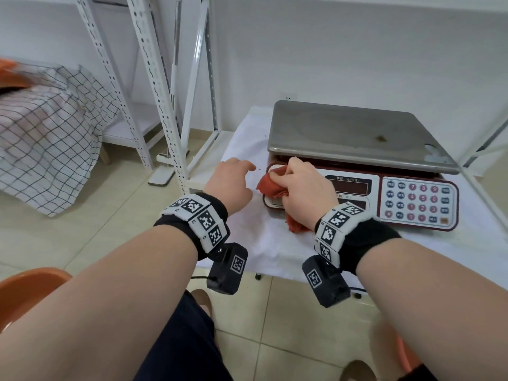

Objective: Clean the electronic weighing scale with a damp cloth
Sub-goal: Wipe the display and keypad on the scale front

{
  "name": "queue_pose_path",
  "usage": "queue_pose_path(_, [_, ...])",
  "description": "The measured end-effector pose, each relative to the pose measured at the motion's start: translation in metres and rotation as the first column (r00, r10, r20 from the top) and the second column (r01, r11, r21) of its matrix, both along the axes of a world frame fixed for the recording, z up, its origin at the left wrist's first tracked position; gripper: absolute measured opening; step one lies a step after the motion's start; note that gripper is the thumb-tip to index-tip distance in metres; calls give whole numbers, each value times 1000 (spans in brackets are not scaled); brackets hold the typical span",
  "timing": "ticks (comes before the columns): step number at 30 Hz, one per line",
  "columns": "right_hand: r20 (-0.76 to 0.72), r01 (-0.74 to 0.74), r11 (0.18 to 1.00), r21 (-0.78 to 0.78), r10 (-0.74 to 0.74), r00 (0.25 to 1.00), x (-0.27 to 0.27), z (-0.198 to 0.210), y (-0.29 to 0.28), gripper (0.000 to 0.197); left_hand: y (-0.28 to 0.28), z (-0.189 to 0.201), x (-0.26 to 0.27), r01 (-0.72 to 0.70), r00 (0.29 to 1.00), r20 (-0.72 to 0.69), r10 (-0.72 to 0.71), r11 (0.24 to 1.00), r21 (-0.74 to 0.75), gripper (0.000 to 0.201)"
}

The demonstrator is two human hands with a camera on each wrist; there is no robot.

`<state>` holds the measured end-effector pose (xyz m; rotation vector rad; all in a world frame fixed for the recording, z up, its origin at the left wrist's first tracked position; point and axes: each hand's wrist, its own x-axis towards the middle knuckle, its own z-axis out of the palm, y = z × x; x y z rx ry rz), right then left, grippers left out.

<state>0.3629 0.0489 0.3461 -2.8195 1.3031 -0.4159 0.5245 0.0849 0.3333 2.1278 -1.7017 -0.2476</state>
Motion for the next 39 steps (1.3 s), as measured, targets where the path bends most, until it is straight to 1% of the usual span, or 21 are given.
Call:
queue_pose_path(2, [-9, -41, 999, 12, 41, 999, -4, 4, -4, 37, 2, -2, -1, -43, 994, -98, 44, 999, 19, 48])
queue_pose_path(4, [82, -19, 999, 37, 16, 996, -3, 6, -13, 38, 5, -4, -3, -106, 959, -261, 112, 994, 40, 45])
queue_pose_path(6, [200, 60, 996, 68, -73, 977, 2, 5, -20, 35, 6, -8, -3, -159, 874, -448, 186, 982, 98, 42])
queue_pose_path(7, [232, 99, 991, 91, -118, 966, 6, 4, -19, 32, 7, -11, -3, -170, 830, -515, 215, 976, 134, 40])
queue_pose_path(8, [233, 110, 987, 114, -134, 963, 9, 3, -18, 30, 8, -13, -2, -172, 805, -547, 232, 972, 158, 39])
queue_pose_path(9, [191, 82, 989, 119, -104, 976, 10, 1, -14, 30, 9, -15, -1, -177, 796, -555, 241, 970, 168, 40])
queue_pose_path(11, [42, -35, 994, 99, 31, 999, 9, 0, -4, 33, 8, -18, -1, -183, 798, -550, 246, 969, 168, 41])
queue_pose_path(13, [-19, -108, 988, 108, 110, 994, 2, 6, 0, 37, 5, -18, -2, -176, 800, -550, 241, 970, 169, 41])
queue_pose_path(15, [-18, -97, 985, 142, 101, 995, 1, 13, -5, 40, 4, -15, -3, -175, 792, -564, 233, 972, 156, 41])
queue_pose_path(18, [85, -49, 989, 139, 37, 996, 9, 19, -10, 44, 5, -12, -4, -191, 807, -544, 229, 974, 125, 41])
queue_pose_path(21, [96, -34, 996, 86, 25, 995, 18, 18, -5, 35, 5, -13, -2, -215, 826, -510, 238, 971, 105, 40])
queue_pose_path(23, [11, -77, 993, 95, 76, 997, 19, 15, 0, 30, 5, -13, 0, -236, 831, -497, 251, 967, 95, 41])
queue_pose_path(25, [-143, -146, 986, 75, 156, 977, 17, 11, 3, 26, 5, -13, 1, -249, 838, -479, 263, 964, 93, 41])
queue_pose_path(27, [-202, -182, 980, 82, 195, 960, 15, 12, 2, 28, 7, -12, 3, -254, 847, -461, 266, 963, 90, 41])
queue_pose_path(28, [-193, -184, 978, 102, 201, 960, 14, 15, 0, 30, 7, -11, 3, -253, 849, -458, 265, 963, 87, 41])
queue_pose_path(29, [-140, -172, 977, 128, 189, 972, 14, 19, -2, 31, 8, -10, 4, -251, 849, -459, 261, 964, 83, 41])
queue_pose_path(31, [20, -103, 982, 161, 101, 995, 12, 25, -8, 32, 9, -9, 3, -250, 850, -459, 257, 965, 77, 41])
queue_pose_path(32, [73, -74, 988, 138, 64, 995, 11, 24, -11, 35, 9, -9, 3, -248, 852, -457, 256, 966, 77, 41])
queue_pose_path(33, [89, -58, 993, 104, 49, 995, 11, 23, -12, 35, 8, -10, 3, -246, 853, -457, 254, 966, 78, 40])
queue_pose_path(35, [63, -74, 995, 69, 70, 996, 11, 15, -10, 32, 7, -11, 3, -241, 847, -470, 249, 967, 79, 38])
queue_pose_path(39, [-79, -218, 972, 88, 225, 971, 3, 0, 1, 40, 5, -11, 0, -242, 836, -490, 246, 968, 74, 36])
